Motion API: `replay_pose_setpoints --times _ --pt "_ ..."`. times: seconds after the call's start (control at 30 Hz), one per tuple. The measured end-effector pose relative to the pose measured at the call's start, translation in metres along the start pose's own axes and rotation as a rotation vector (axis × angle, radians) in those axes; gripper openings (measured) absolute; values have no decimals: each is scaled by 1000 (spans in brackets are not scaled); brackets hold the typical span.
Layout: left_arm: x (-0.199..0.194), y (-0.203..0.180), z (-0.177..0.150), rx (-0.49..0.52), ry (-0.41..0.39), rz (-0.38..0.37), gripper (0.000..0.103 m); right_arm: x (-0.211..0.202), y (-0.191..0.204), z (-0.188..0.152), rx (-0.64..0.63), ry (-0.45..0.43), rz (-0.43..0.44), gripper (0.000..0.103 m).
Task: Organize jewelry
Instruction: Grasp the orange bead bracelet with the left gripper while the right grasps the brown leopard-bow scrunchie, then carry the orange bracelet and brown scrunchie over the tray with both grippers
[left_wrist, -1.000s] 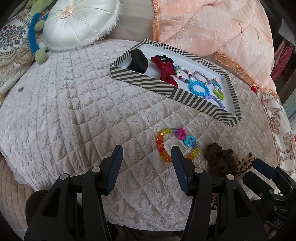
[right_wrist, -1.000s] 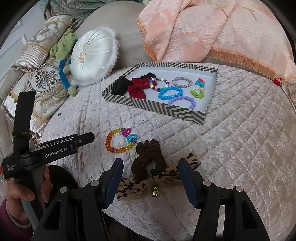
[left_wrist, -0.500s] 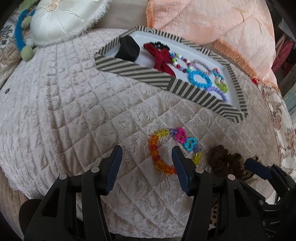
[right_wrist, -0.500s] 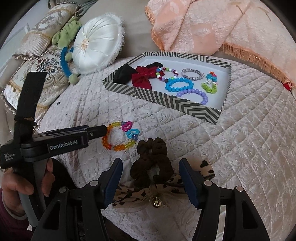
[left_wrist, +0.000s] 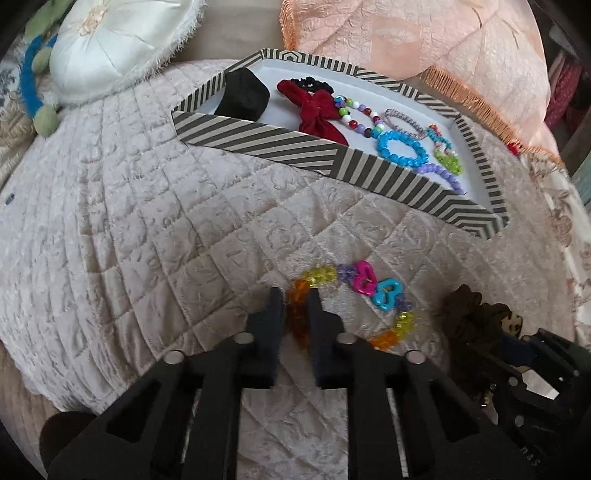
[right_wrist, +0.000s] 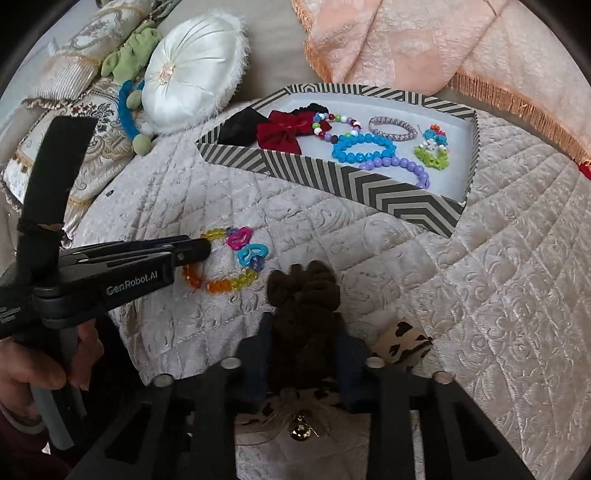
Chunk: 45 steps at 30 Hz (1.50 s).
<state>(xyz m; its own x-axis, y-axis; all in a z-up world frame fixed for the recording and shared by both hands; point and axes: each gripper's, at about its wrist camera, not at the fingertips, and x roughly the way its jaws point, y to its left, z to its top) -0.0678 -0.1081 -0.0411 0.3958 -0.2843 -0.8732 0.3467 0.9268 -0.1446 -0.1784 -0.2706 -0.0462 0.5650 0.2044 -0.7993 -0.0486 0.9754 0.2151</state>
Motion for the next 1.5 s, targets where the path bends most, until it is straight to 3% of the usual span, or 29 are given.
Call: replay_pose_setpoints --times 0.17,0.43,0.93,1.5 --pt "-16 0 2 -17 -4 -60 8 -22 -3 2 24 -52 26 21" --pt "-65 -10 15 5 -79 -102 8 -62 -2 12 41 -137 40 21" --pt "-124 -19 39 72 -189 -50 8 -96 9 24 16 -213 35 21" --pt "-127 -40 61 141 -229 -5 8 -107 -4 41 11 -233 6 21"
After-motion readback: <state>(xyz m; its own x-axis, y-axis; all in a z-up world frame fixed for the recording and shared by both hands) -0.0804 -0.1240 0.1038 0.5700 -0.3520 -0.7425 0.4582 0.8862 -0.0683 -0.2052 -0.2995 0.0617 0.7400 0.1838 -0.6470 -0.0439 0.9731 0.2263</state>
